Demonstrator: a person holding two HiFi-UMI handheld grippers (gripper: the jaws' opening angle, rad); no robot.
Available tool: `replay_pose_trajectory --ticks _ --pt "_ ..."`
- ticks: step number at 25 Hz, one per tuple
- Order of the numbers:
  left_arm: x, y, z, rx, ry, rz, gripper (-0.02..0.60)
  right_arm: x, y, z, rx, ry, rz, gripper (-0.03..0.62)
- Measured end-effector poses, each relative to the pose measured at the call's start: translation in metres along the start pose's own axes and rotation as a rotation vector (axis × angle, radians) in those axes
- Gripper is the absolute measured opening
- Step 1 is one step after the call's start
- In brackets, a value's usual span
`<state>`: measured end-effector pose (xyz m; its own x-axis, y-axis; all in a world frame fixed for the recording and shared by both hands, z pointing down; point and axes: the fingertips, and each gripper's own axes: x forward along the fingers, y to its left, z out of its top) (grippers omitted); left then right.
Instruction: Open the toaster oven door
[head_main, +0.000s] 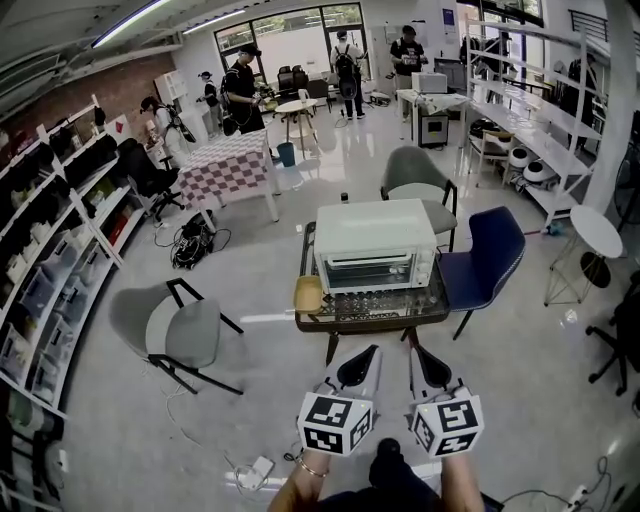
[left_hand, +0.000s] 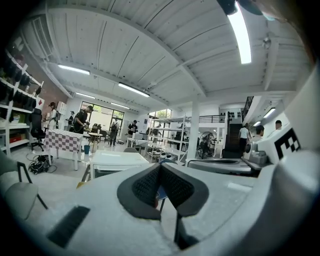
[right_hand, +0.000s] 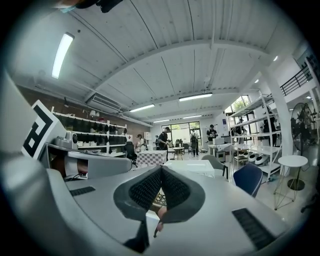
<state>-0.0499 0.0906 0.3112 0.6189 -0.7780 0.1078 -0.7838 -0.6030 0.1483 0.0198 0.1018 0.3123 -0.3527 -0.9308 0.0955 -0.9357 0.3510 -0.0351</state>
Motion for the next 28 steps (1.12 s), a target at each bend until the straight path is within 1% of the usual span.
replay_pose_trajectory --ticks 3,8,11,16,22,28 --pt "0.019 0.002 0.001 0.0 0.002 0.011 0.014 0.014 -0.017 0.002 0.005 0.002 0.005 -0.009" --pt "0.059 -0.005 0.006 0.016 0.002 0.031 0.014 0.033 -0.054 0.007 0.001 0.009 0.024 -0.009" --pt "0.081 -0.005 0.012 0.035 0.002 0.036 0.014 0.048 -0.07 0.009 0.003 0.015 0.038 -0.009" --pt "0.113 -0.004 0.02 0.042 -0.012 0.059 0.014 0.07 -0.095 0.012 -0.004 0.022 0.068 -0.009" --pt "0.124 0.001 0.023 0.043 -0.008 0.105 0.014 0.082 -0.105 0.013 0.005 0.03 0.107 -0.008" --pt "0.138 0.007 0.019 0.041 0.012 0.12 0.014 0.1 -0.114 0.006 0.003 0.048 0.132 -0.008"
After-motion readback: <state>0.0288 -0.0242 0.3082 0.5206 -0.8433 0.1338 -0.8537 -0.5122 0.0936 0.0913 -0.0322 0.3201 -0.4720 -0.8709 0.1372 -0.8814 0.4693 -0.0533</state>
